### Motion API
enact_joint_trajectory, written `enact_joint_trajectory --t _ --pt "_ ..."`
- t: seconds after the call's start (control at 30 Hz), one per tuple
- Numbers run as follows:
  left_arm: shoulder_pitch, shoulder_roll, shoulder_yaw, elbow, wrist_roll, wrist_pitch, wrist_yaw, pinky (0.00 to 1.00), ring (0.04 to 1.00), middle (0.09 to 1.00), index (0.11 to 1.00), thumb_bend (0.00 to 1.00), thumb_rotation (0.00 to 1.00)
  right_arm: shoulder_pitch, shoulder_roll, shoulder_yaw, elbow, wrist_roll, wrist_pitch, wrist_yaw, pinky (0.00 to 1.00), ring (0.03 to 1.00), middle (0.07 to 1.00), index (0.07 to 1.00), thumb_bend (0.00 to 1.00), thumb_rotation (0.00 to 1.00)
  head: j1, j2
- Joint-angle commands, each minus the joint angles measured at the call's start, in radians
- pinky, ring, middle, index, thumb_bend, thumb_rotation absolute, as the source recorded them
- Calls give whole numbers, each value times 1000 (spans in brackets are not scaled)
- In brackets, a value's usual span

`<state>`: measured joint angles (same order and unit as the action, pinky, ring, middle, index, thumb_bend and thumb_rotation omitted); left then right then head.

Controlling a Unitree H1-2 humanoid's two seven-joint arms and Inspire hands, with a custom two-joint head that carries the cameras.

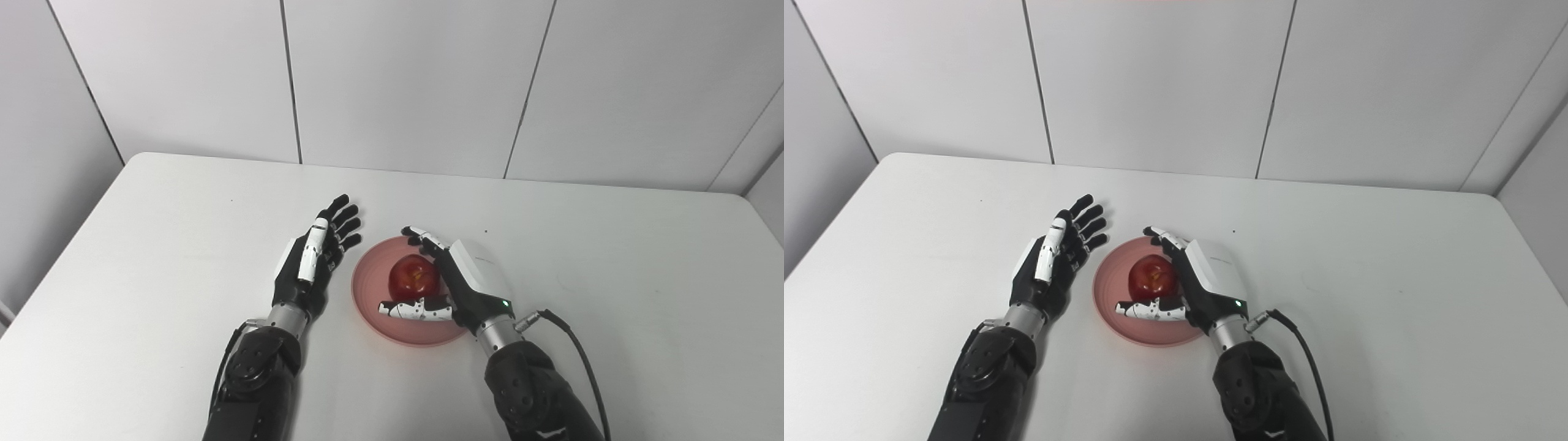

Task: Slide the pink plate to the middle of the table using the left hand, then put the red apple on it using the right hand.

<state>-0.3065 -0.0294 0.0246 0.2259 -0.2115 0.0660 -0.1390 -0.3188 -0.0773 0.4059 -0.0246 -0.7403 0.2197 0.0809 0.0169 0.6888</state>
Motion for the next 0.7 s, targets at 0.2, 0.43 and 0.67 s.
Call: enact_joint_trajectory --t 0.2,0.43,0.67 --pt "18 -5 0 10 3 39 11 873 902 904 883 349 1000 -22 -5 -18 -63 -6 -12 1 821 895 923 951 1000 611 0 -1" --pt "17 -2 3 14 -7 46 4 880 904 905 885 357 1000 -16 -11 -55 -115 39 -40 -2 843 915 943 969 1000 661 -5 -2" --pt "16 2 4 18 -12 47 -7 907 921 919 896 363 1000 4 -3 -127 -197 119 -68 -40 823 899 937 955 1000 715 -9 -9"
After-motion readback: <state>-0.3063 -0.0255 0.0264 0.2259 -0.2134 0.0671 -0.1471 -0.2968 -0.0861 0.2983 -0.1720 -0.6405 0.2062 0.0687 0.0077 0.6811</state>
